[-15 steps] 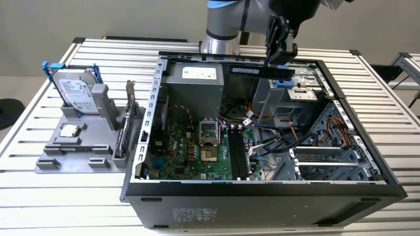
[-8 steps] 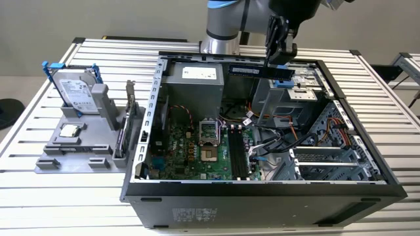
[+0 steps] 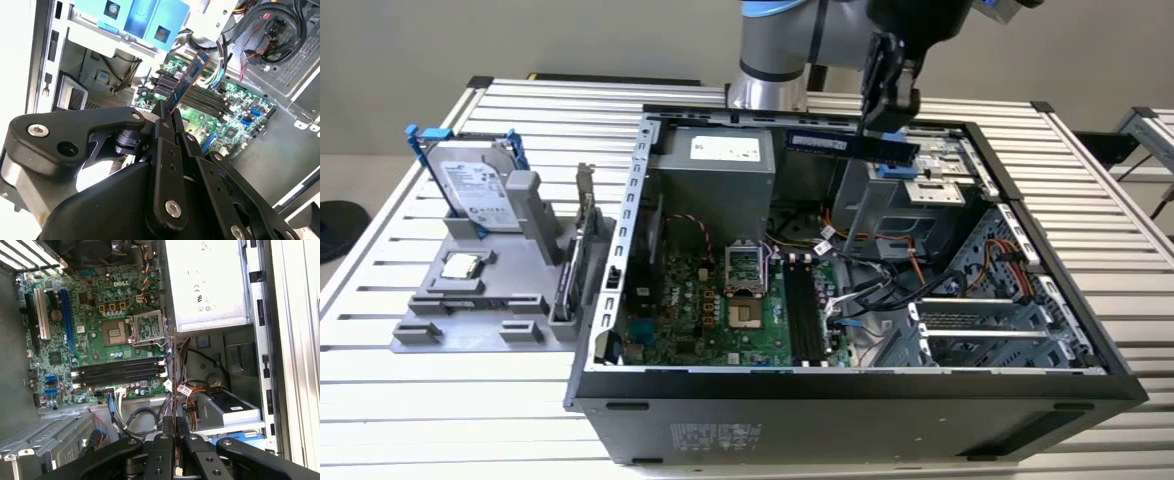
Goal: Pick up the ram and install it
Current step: 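Insert the ram into the slot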
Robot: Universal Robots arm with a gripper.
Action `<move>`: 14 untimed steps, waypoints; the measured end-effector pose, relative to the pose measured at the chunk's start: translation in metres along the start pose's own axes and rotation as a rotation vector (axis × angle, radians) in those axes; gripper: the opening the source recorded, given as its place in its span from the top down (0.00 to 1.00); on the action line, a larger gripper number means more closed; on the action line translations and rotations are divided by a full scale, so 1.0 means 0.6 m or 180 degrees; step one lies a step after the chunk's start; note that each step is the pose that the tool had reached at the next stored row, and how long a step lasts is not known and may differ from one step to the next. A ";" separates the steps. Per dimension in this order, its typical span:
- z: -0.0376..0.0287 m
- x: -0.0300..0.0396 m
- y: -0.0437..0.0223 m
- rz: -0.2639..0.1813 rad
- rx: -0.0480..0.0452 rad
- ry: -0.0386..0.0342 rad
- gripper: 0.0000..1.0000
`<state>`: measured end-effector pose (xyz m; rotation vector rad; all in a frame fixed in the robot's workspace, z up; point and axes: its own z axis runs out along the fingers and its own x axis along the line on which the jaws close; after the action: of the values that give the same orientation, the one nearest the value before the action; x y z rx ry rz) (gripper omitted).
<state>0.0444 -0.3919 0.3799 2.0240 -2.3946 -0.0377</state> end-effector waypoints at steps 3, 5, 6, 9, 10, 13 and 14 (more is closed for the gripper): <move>0.000 0.000 0.000 0.0070 0.0001 -0.0001 1.00; 0.001 0.000 0.000 0.0121 0.0001 -0.0003 1.00; 0.001 0.000 0.000 0.0144 0.0002 -0.0003 1.00; 0.001 0.000 0.000 0.0219 0.0002 -0.0005 1.00; 0.001 0.000 0.000 0.0242 0.0003 -0.0006 1.00; 0.001 0.000 0.000 0.0320 0.0004 -0.0007 1.00; 0.001 0.000 0.000 0.0348 0.0004 -0.0008 1.00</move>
<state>0.0447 -0.3919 0.3791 1.8910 -2.5027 -0.0382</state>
